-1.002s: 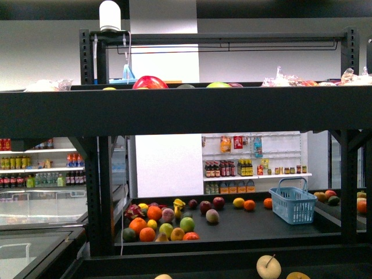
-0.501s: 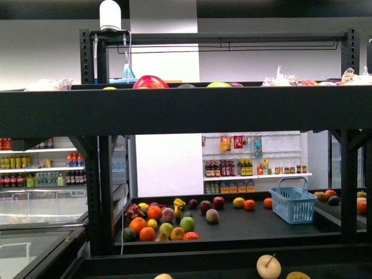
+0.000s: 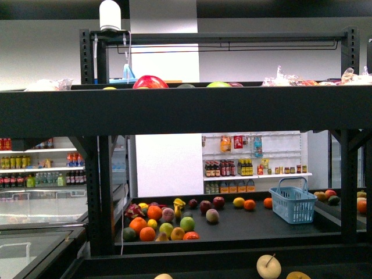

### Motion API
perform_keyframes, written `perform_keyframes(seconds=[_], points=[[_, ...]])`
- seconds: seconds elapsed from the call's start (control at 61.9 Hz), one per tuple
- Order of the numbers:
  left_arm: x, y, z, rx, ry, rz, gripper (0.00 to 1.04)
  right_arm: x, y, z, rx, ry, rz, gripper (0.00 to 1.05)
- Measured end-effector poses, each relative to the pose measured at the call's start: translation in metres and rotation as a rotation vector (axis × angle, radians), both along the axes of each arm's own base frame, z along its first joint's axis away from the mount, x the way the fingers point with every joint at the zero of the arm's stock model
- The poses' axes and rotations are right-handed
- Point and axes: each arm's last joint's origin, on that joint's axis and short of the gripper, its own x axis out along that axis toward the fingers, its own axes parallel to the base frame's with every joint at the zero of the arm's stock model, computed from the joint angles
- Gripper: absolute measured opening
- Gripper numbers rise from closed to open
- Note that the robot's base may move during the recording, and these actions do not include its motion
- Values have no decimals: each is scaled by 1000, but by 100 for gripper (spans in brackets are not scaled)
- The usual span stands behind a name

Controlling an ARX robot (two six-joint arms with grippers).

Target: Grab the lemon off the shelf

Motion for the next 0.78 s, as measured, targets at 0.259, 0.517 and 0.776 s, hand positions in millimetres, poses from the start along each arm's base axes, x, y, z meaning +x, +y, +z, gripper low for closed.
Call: perform_keyframes(seconds=[0.259, 0.517, 0.776], points=[[0, 0, 0, 0, 0, 0, 97, 0, 0, 0, 0, 0, 0, 97], [0, 0, 0, 0, 0, 0, 97, 0, 0, 0, 0, 0, 0, 97], [0, 0, 0, 0, 0, 0, 97, 0, 0, 0, 0, 0, 0, 97]])
